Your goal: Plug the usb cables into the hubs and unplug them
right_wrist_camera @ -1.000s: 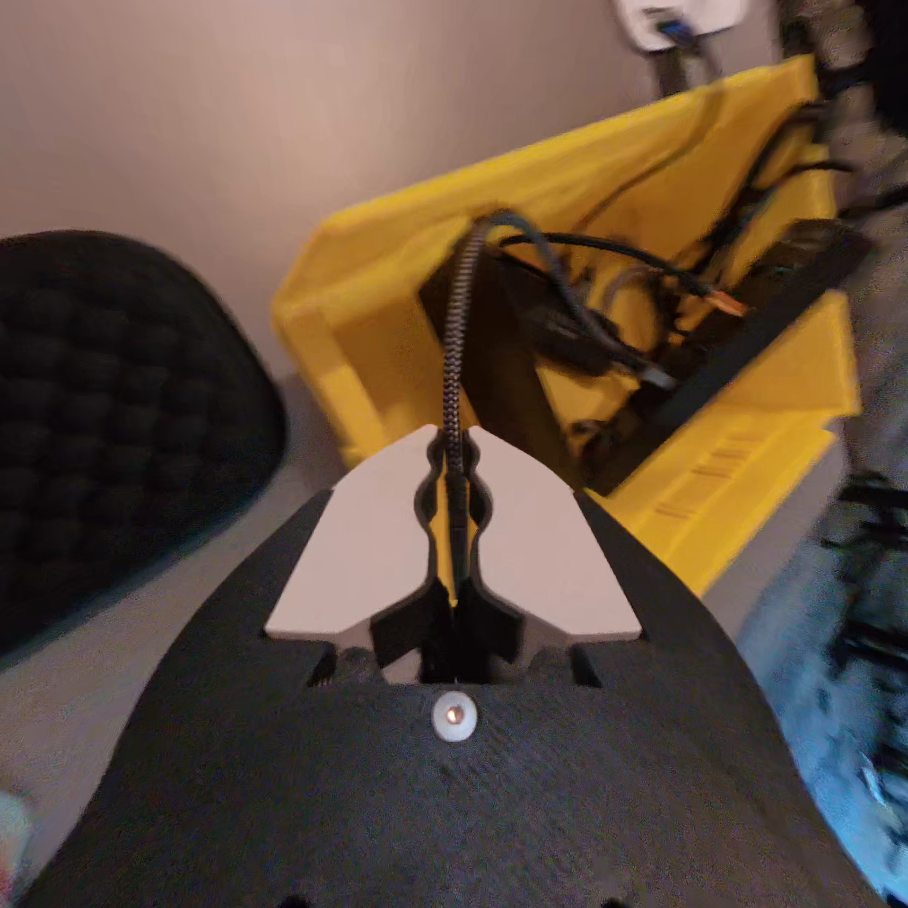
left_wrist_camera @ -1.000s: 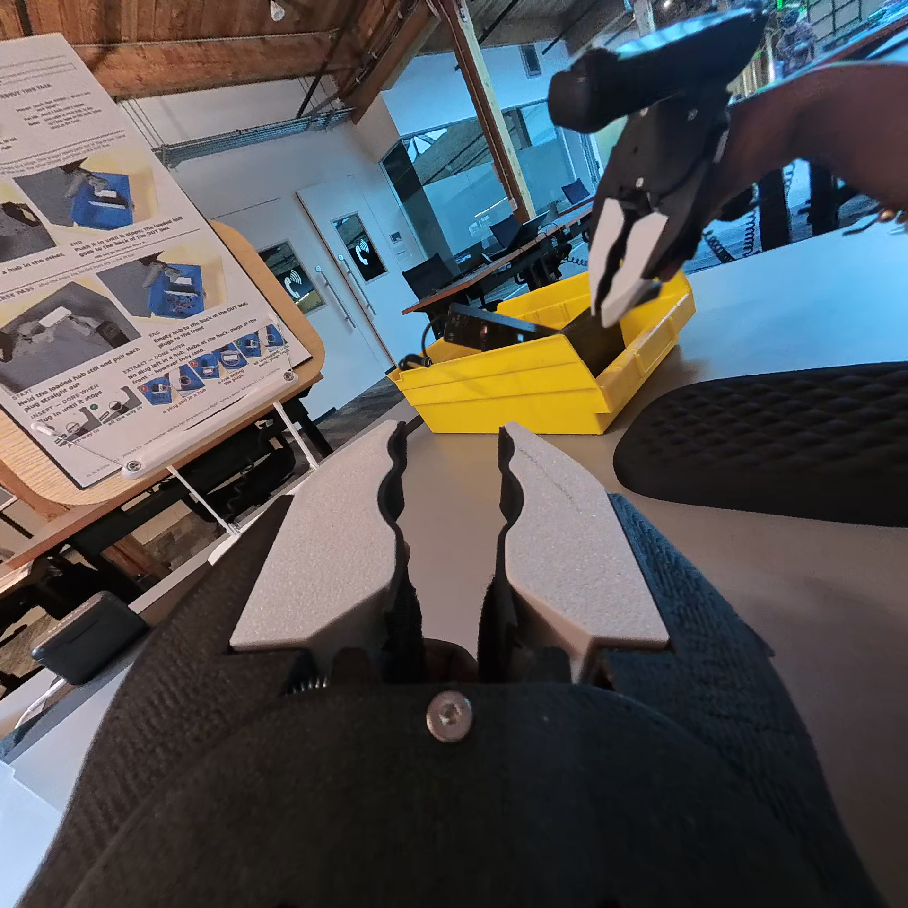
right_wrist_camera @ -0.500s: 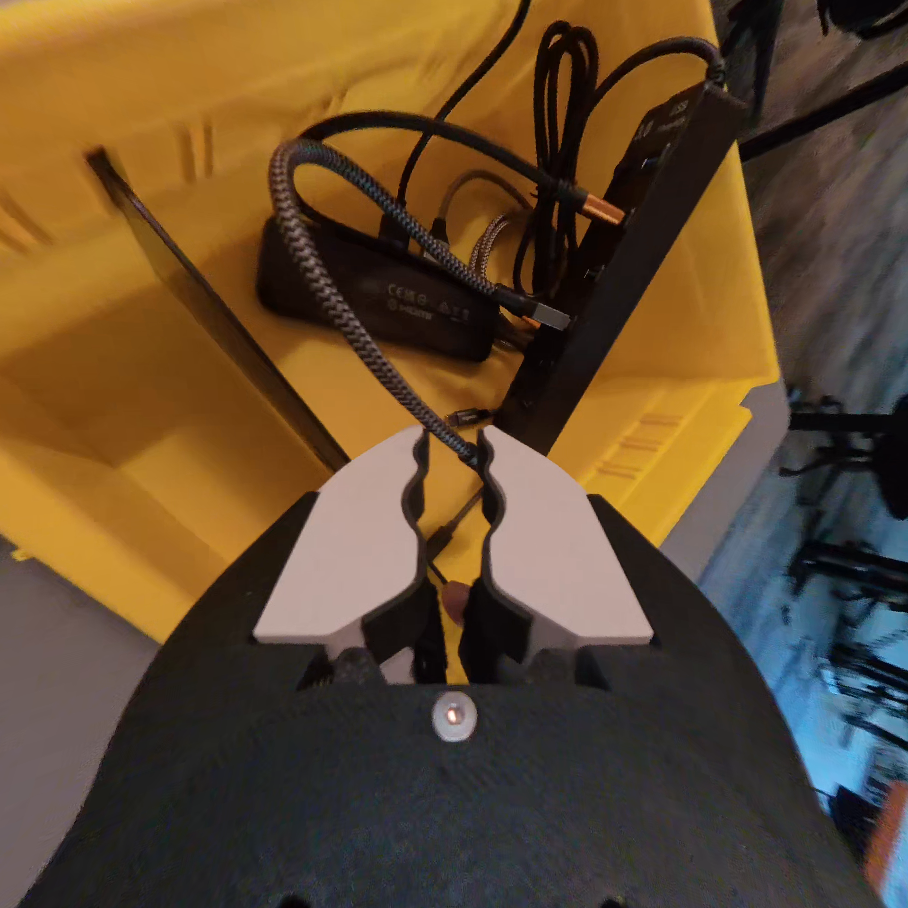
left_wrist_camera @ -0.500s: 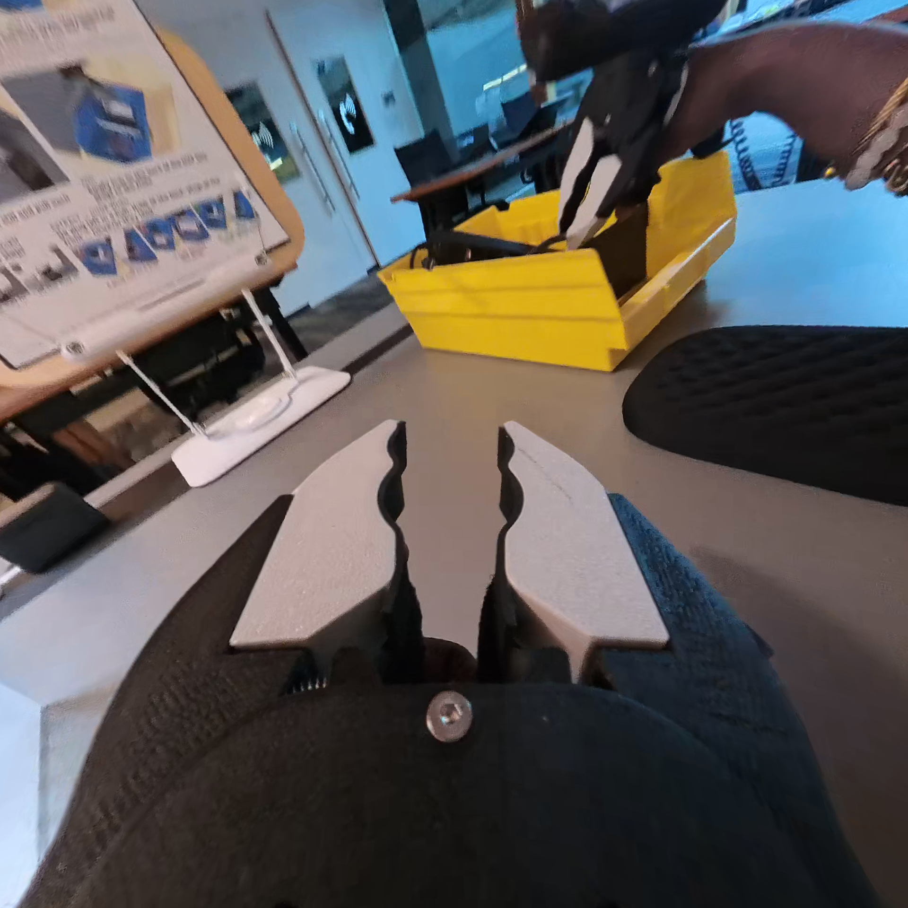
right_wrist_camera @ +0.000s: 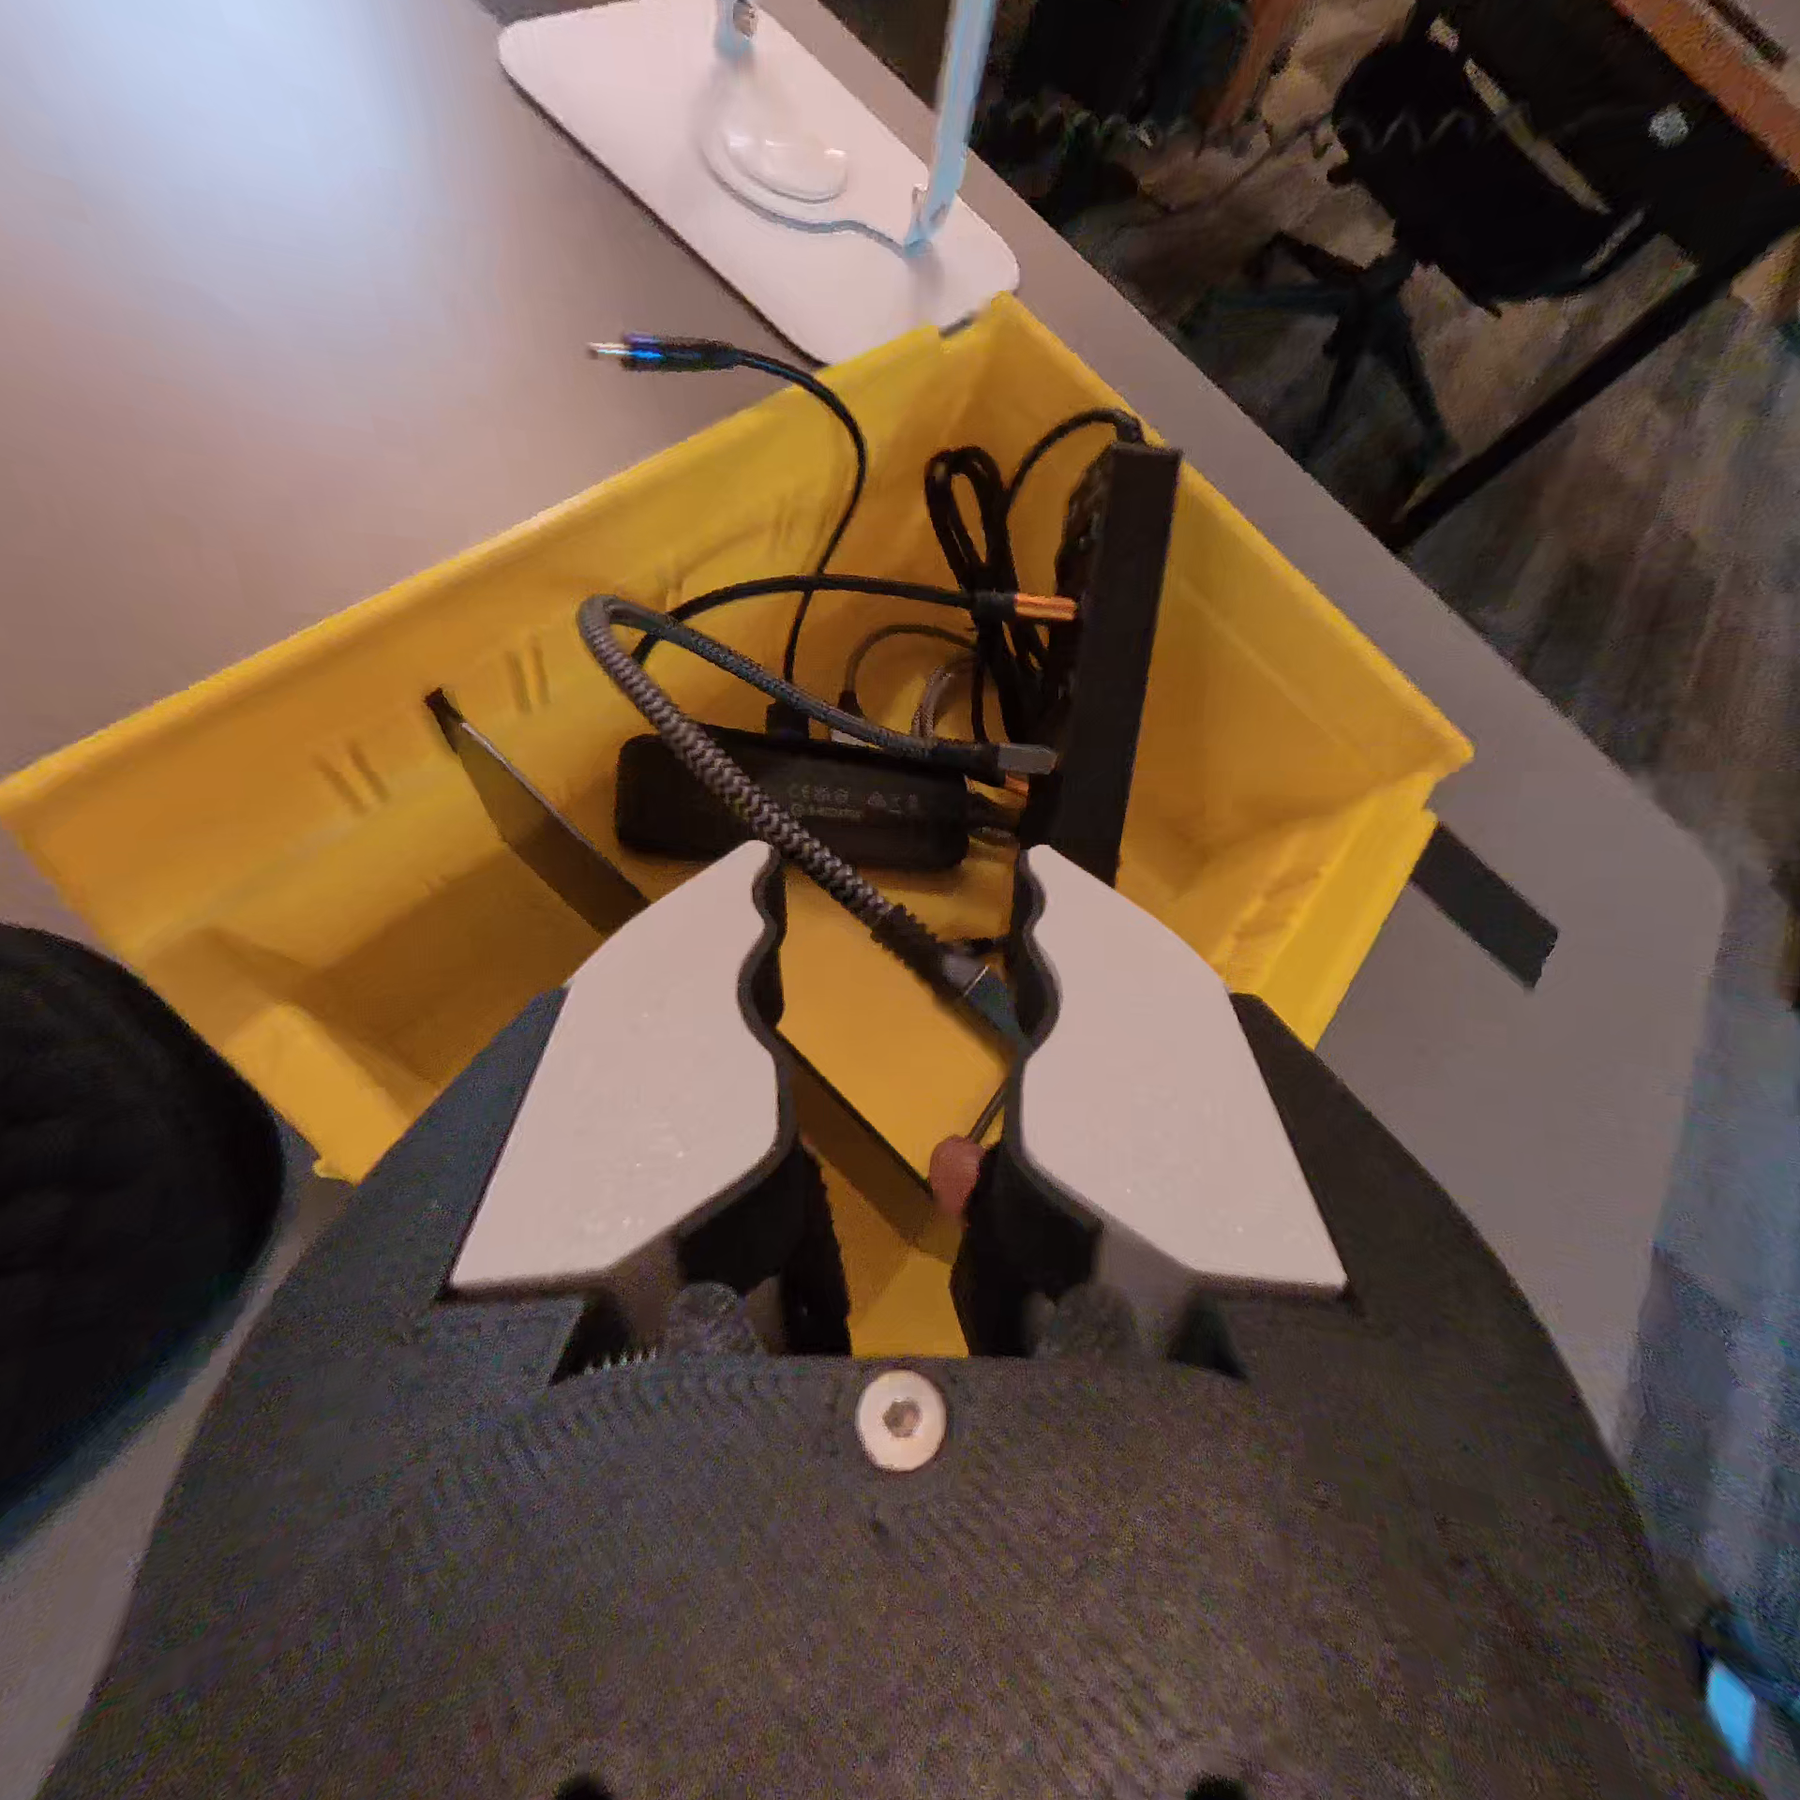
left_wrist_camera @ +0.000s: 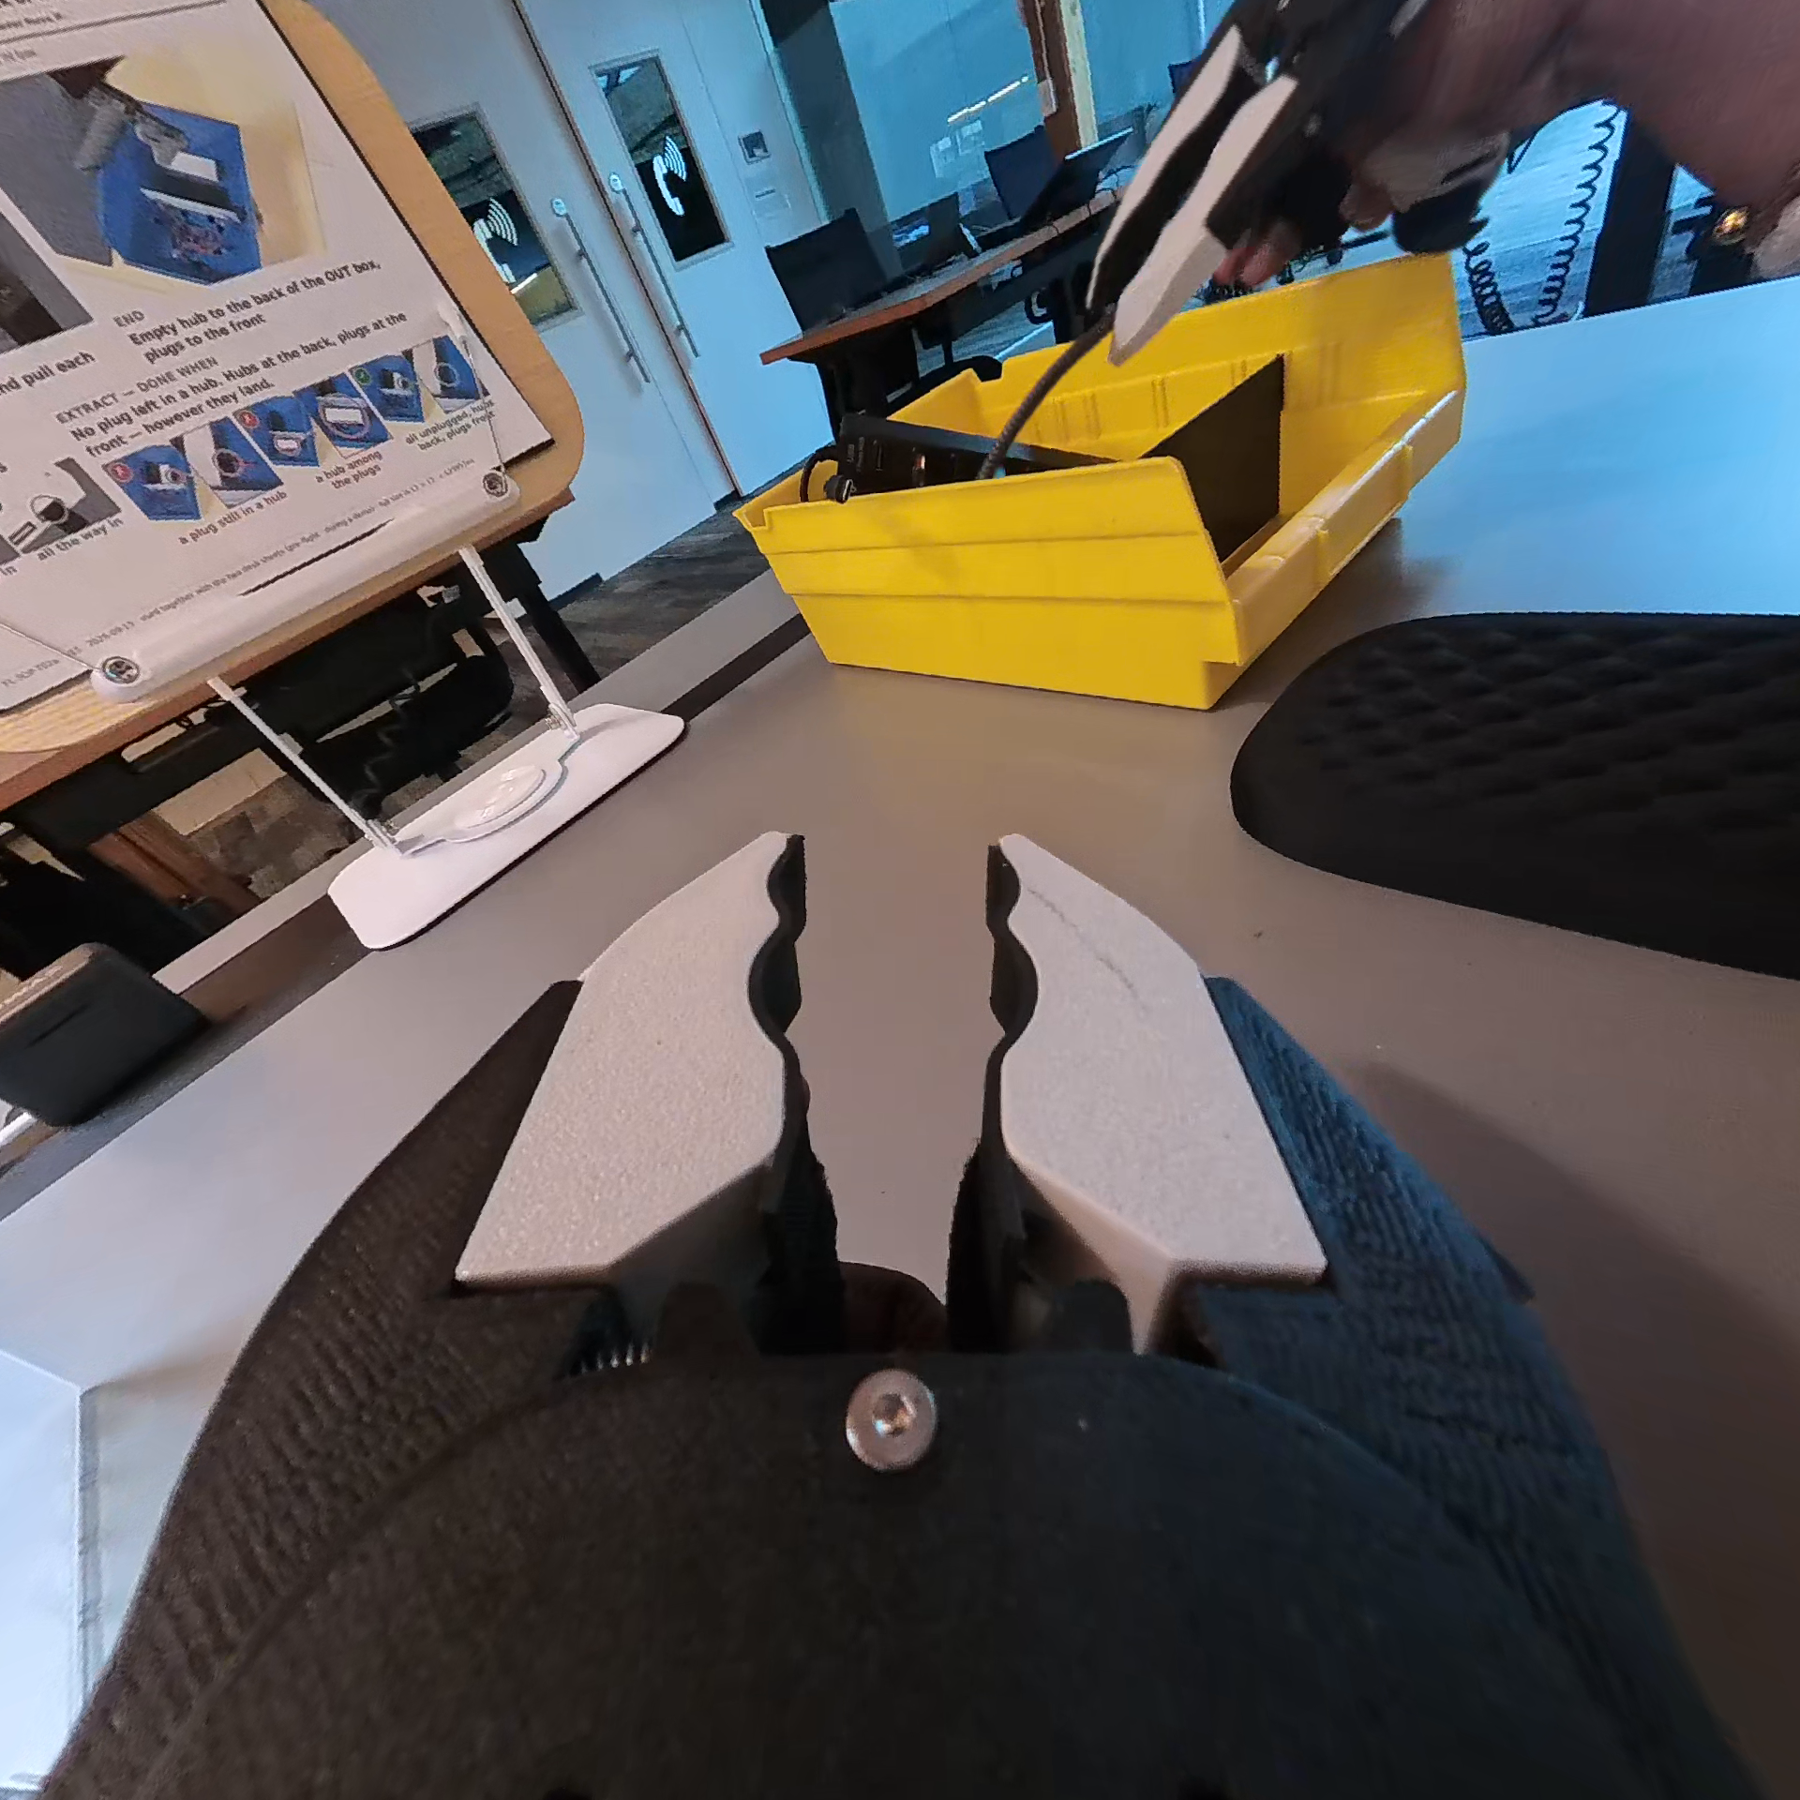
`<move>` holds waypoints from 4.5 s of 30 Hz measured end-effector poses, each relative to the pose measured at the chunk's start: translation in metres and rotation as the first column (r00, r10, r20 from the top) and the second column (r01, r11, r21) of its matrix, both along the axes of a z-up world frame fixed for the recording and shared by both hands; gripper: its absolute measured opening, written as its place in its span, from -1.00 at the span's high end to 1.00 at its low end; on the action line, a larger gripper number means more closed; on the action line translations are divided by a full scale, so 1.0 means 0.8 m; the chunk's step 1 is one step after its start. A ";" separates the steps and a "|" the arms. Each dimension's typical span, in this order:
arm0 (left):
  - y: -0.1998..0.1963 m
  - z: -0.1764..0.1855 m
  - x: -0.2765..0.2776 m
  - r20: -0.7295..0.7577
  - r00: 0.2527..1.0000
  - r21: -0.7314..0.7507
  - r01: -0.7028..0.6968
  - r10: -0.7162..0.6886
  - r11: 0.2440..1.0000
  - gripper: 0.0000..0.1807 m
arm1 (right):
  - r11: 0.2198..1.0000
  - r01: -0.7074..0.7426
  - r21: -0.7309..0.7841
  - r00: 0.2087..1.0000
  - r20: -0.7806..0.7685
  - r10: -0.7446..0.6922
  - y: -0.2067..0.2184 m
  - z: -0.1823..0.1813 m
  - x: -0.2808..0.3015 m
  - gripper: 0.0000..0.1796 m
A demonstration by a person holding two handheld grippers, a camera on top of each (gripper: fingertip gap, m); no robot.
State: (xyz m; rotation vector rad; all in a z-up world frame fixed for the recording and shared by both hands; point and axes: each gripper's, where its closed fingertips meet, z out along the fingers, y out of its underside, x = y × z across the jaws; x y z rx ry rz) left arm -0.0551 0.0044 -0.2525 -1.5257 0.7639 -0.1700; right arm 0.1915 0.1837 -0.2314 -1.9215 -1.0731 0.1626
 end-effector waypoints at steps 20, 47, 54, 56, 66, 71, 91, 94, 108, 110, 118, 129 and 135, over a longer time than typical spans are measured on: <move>0.000 -0.002 0.002 -0.009 1.000 0.000 0.010 -0.010 1.000 0.60 | 0.756 -0.025 -0.654 0.997 0.038 0.066 -0.027 -0.045 0.021 0.60; -0.001 -0.005 0.006 -0.045 0.999 0.010 0.019 -0.018 1.000 0.60 | 0.943 0.251 -0.217 0.869 0.481 -0.121 0.018 -0.045 0.082 0.85; -0.004 -0.004 0.007 -0.050 0.999 0.022 0.022 -0.020 1.000 0.60 | 0.970 0.062 -0.236 0.748 0.654 0.112 0.010 -0.055 0.066 0.98; -0.004 -0.004 0.007 -0.049 0.999 0.021 0.023 -0.021 1.000 0.60 | 0.954 0.028 -0.300 0.759 0.628 0.175 0.007 -0.062 0.062 0.98; -0.003 -0.006 0.008 -0.062 0.998 0.018 0.024 -0.023 1.000 0.60 | 0.898 -0.185 -0.399 0.246 0.866 0.436 0.016 -0.050 0.089 0.98; -0.003 -0.006 0.008 -0.064 0.998 0.019 0.028 -0.027 0.999 0.60 | 0.837 -0.171 -0.519 0.030 0.847 0.531 -0.018 -0.034 0.106 0.85; -0.005 0.017 -0.002 0.099 0.995 0.028 0.024 -0.027 0.999 0.60 | 0.998 -0.055 -0.043 0.992 -0.112 0.050 -0.157 -0.053 -0.100 0.19; -0.003 0.018 -0.007 0.101 0.995 0.039 0.005 -0.009 0.999 0.60 | 0.999 -0.023 -0.037 0.997 -0.071 0.020 -0.143 -0.074 -0.121 0.47; -0.014 0.063 -0.025 0.194 0.981 0.131 -0.039 0.013 0.991 0.60 | 0.996 -0.048 0.071 0.997 0.071 0.043 -0.144 -0.077 -0.263 0.69; -0.028 0.094 -0.039 0.217 0.976 0.190 -0.037 -0.005 0.981 0.60 | 0.995 -0.078 0.070 0.996 0.051 0.074 -0.152 -0.077 -0.290 0.68; -0.075 0.179 -0.211 0.168 0.940 0.380 -0.339 0.296 0.861 0.60 | 0.962 -0.256 0.097 0.966 0.072 0.250 -0.187 -0.077 -0.407 0.67; -0.145 0.114 -0.479 0.322 0.652 0.029 -0.731 0.686 0.682 0.51 | 0.820 -0.570 0.059 0.822 0.012 0.570 -0.217 -0.081 -0.538 0.53; -0.132 0.040 -0.508 0.224 0.613 -0.170 -0.742 0.758 0.649 0.42 | 0.766 -0.599 0.233 0.732 -0.230 0.642 -0.253 -0.049 -0.544 0.40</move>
